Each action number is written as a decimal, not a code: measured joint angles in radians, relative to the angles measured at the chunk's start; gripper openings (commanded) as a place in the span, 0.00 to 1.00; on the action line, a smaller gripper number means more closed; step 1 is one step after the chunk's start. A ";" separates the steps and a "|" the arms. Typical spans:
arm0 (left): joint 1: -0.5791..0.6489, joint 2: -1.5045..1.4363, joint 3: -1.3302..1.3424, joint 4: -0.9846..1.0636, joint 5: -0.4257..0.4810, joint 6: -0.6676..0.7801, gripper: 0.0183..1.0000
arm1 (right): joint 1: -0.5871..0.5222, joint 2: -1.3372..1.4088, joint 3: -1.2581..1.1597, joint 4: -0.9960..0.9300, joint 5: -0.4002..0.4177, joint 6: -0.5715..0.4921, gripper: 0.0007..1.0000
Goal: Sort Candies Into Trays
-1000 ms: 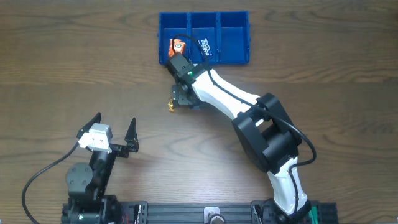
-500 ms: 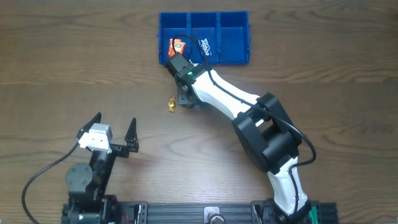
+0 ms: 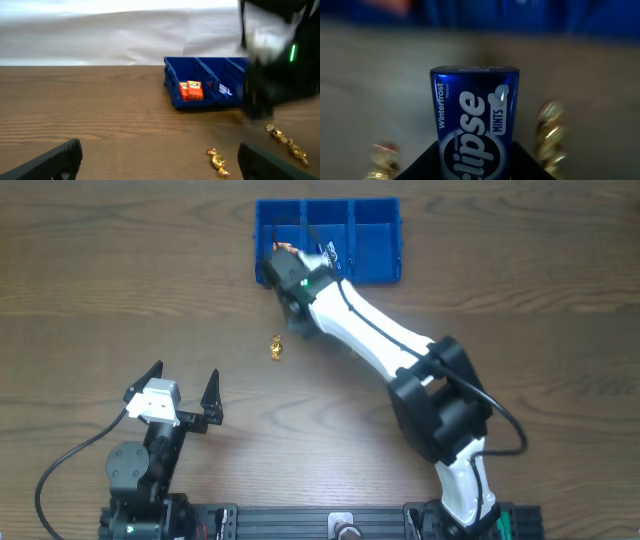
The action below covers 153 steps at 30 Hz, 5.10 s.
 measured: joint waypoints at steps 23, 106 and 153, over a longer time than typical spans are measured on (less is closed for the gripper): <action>0.000 0.000 0.000 0.000 0.000 0.000 1.00 | -0.159 0.131 0.165 0.296 0.097 -0.171 0.17; 0.000 0.000 0.000 0.000 0.000 0.000 1.00 | 0.133 0.262 0.150 -0.065 -0.214 0.217 0.36; 0.000 0.000 0.000 0.000 0.000 0.000 1.00 | -0.292 -0.041 0.194 0.048 0.032 -0.172 0.11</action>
